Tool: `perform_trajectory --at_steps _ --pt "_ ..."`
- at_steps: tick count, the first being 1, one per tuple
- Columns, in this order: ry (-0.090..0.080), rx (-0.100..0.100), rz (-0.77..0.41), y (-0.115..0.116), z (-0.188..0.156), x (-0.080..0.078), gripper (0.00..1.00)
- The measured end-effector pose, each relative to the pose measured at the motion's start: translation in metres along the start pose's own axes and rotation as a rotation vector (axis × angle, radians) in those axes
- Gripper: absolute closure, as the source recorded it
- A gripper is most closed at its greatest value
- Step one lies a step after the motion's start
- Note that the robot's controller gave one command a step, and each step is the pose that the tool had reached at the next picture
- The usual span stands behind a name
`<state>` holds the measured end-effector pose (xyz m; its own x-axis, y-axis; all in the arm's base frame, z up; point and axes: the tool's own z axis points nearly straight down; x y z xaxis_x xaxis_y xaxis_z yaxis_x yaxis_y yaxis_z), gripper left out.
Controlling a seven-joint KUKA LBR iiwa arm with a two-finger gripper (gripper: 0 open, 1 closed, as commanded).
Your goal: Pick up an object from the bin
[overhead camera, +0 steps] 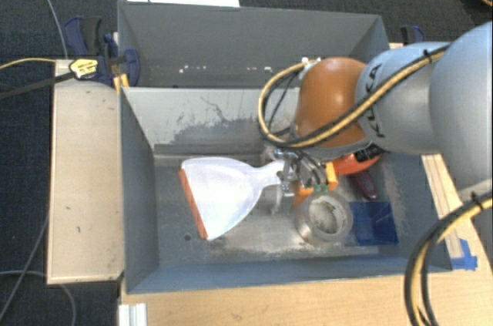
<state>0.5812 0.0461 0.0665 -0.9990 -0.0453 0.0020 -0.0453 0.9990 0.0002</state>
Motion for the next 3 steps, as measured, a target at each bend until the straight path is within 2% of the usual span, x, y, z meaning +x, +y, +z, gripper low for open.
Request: perform_trajectory --at_steps 1,2,3 --pt "-0.020 -0.005 -0.057 0.004 -0.004 -0.010 0.00" --pt "-0.006 -0.002 -0.221 0.040 -0.004 0.011 0.00" --pt "-0.025 -0.005 -0.063 0.005 -0.005 -0.011 0.00"
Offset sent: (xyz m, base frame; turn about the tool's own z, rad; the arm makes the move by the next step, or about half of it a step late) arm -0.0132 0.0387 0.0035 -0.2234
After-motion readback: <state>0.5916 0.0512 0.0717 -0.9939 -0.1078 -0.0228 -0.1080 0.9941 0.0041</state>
